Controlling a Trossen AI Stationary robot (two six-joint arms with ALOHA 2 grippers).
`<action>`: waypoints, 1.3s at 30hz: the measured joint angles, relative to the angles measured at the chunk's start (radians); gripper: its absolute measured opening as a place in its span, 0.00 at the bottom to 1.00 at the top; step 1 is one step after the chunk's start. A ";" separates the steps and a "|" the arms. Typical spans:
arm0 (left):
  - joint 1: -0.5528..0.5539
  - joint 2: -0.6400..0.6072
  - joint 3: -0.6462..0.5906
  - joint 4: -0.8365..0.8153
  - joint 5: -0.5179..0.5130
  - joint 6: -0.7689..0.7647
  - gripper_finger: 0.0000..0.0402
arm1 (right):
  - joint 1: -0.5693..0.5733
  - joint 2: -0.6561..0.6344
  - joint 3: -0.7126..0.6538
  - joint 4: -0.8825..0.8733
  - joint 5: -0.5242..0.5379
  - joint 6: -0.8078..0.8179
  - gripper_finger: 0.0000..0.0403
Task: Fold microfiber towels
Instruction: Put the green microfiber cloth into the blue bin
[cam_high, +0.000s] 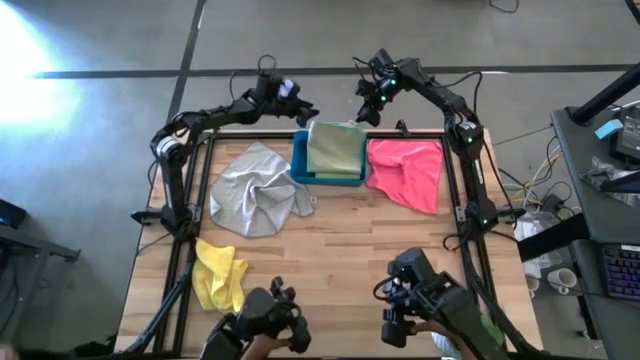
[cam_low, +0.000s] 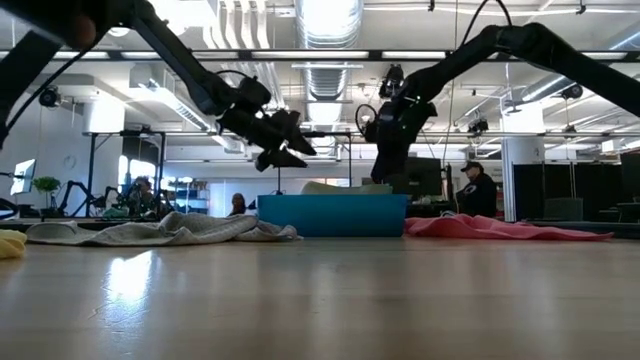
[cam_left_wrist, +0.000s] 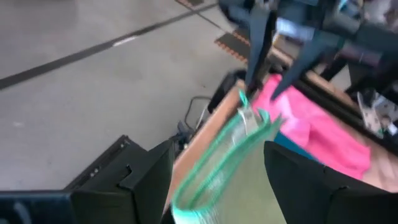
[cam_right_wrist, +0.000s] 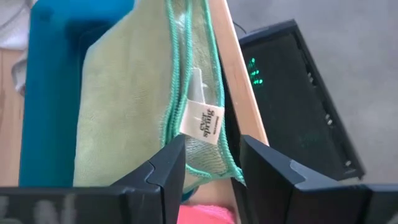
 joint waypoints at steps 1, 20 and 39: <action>0.009 -0.001 0.011 -0.001 0.012 -0.017 0.58 | 0.000 0.003 0.000 0.000 0.000 0.013 0.35; 0.101 -0.006 0.151 -0.185 0.112 -0.121 0.58 | -0.149 0.040 0.011 0.060 -0.333 0.397 0.35; 0.095 0.113 0.147 -0.256 0.275 -0.122 0.58 | -0.146 0.098 0.010 -0.006 -0.342 0.411 0.35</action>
